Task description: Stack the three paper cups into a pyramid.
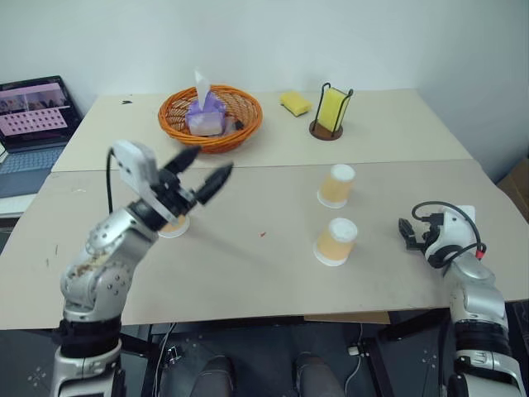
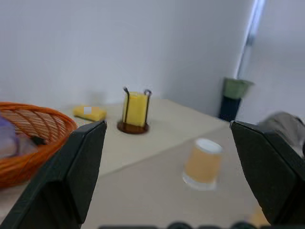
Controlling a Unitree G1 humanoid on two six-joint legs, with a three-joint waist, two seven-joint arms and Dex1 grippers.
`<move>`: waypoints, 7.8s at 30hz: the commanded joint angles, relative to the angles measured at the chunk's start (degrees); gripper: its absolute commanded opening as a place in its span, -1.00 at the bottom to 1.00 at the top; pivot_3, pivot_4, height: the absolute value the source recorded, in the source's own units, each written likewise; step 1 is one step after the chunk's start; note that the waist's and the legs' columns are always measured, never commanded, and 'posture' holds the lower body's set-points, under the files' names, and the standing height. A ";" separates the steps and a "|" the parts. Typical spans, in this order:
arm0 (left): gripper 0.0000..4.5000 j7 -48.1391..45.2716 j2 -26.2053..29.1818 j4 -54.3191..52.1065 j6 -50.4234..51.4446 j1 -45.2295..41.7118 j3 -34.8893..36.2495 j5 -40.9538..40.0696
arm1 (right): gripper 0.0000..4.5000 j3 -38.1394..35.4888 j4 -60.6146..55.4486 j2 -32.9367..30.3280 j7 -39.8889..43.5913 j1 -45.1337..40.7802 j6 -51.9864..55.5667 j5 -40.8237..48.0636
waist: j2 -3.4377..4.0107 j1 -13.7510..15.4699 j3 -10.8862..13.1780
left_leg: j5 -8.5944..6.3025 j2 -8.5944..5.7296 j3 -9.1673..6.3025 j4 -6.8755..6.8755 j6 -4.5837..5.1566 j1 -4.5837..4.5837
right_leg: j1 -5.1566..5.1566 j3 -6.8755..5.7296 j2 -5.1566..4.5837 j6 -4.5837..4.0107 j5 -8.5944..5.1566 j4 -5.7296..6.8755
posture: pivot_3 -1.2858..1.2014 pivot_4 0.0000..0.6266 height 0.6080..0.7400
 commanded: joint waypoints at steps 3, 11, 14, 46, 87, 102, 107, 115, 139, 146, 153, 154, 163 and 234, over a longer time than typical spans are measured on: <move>0.96 -9.67 4.82 2.57 -7.17 5.87 -2.10 7.97 | 1.00 -0.36 -4.37 -9.33 14.80 4.15 2.42 3.20 | 0.14 0.19 0.04 | 0.00 -0.05 0.04 0.02 0.00 -0.11 | -0.02 0.00 -0.06 -0.01 -0.01 -0.11 | 0.03 -0.52 1.00; 0.96 -17.69 5.61 3.37 -7.15 5.54 -6.59 9.52 | 1.00 2.26 -22.27 -24.99 47.85 17.12 10.72 16.22 | 0.19 1.07 0.06 | -0.03 -0.05 -0.02 0.16 0.04 -0.27 | 0.16 -0.08 -0.07 0.04 0.01 -0.45 | 0.03 -0.52 1.00; 0.96 -19.65 5.33 2.63 -5.69 4.80 -8.72 8.95 | 1.00 3.34 -26.09 -24.67 48.45 13.87 13.49 18.86 | 0.18 0.73 0.06 | -0.03 0.00 -0.02 0.19 0.04 -0.20 | 0.20 -0.05 -0.01 0.04 0.03 -0.45 | 0.03 -0.52 1.00; 0.96 -25.02 7.15 1.63 -1.62 5.08 -9.70 10.56 | 1.00 14.78 -21.70 -15.15 48.45 -4.59 12.75 15.78 | 0.17 1.89 0.07 | -0.03 -0.04 -0.09 0.23 0.04 -0.42 | 0.04 -0.13 -0.06 0.04 0.04 -0.45 | 0.03 -0.52 1.00; 1.00 -18.36 7.88 -4.81 1.16 11.86 -5.10 9.93 | 0.23 35.01 9.98 12.75 53.52 -39.53 3.49 2.66 | 0.17 1.41 0.11 | -0.01 -0.09 -0.17 0.25 0.01 -0.47 | -0.16 -0.18 -0.11 0.01 0.05 -0.16 | 0.03 -0.52 1.00; 1.00 -14.94 7.49 -8.01 2.24 14.58 -3.97 9.44 | 0.23 34.15 31.91 19.92 54.04 -49.04 -6.57 -3.97 | 0.18 0.05 0.11 | -0.02 -0.01 -0.15 0.14 0.01 -0.29 | -0.20 -0.15 -0.04 0.00 0.04 -0.01 | 0.03 -0.52 1.00; 1.00 -14.35 7.28 -8.14 2.13 14.81 -4.20 9.75 | 0.72 33.03 34.01 21.32 54.13 -50.20 -7.10 -4.61 | 0.19 -0.31 0.11 | -0.02 -0.01 -0.16 0.13 0.01 -0.27 | -0.20 -0.15 -0.04 0.00 0.04 0.01 | 0.03 -0.52 1.00; 1.00 -14.70 7.35 -7.30 1.76 14.29 -4.40 10.06 | 0.99 31.06 27.21 18.38 55.49 -48.77 -6.29 -4.26 | 0.21 -0.31 0.13 | -0.01 -0.02 -0.16 0.09 0.00 -0.31 | -0.24 -0.15 -0.04 -0.01 0.04 0.00 | 0.03 -0.52 1.00; 1.00 -17.08 7.26 -3.15 1.66 9.49 -6.51 10.76 | 0.99 9.28 -26.73 7.81 6.73 -8.47 22.02 -4.29 | 0.17 0.87 0.11 | -0.02 -0.04 -0.06 0.14 0.00 -0.29 | -0.15 -0.06 -0.04 0.00 0.03 -0.09 | 0.03 -0.52 1.00; 1.00 -16.95 7.00 -2.46 1.29 8.92 -6.59 11.28 | 0.99 10.43 -14.62 10.79 2.74 -15.41 13.14 -5.66 | 0.17 0.85 0.11 | -0.01 -0.03 -0.05 0.11 0.01 -0.30 | -0.16 -0.05 -0.05 -0.01 0.03 -0.10 | 0.03 -0.52 1.00; 1.00 -16.13 6.80 -3.05 1.22 9.57 -6.18 11.40 | 0.99 11.23 -4.41 10.20 2.54 -21.47 6.52 -6.25 | 0.17 0.97 0.11 | -0.01 -0.05 -0.06 0.12 0.01 -0.33 | -0.15 -0.07 -0.07 -0.01 0.03 -0.14 | 0.03 -0.52 1.00; 1.00 -16.04 6.82 -3.11 1.23 9.63 -6.14 11.39 | 0.99 11.36 -3.25 10.18 2.65 -22.15 5.71 -6.31 | 0.17 0.96 0.12 | -0.02 -0.04 -0.06 0.12 0.01 -0.32 | -0.15 -0.07 -0.06 -0.01 0.03 -0.13 | 0.03 -0.52 1.00; 1.00 -15.03 7.34 -4.15 1.40 10.60 -5.47 11.17 | 0.99 11.87 7.44 11.22 3.02 -27.00 -0.53 -6.82 | 0.17 0.86 0.12 | -0.01 -0.03 -0.06 0.11 0.01 -0.32 | -0.15 -0.07 -0.05 -0.01 0.03 -0.12 | 0.03 -0.52 1.00; 1.00 -11.43 7.55 -7.23 2.36 13.98 -5.41 10.84 | 0.24 27.93 -2.28 10.74 39.18 -24.32 2.19 0.29 | 0.19 0.97 0.14 | -0.02 -0.01 -0.11 0.12 0.01 -0.27 | -0.10 -0.11 -0.04 -0.01 0.03 -0.16 | 0.03 -0.52 1.00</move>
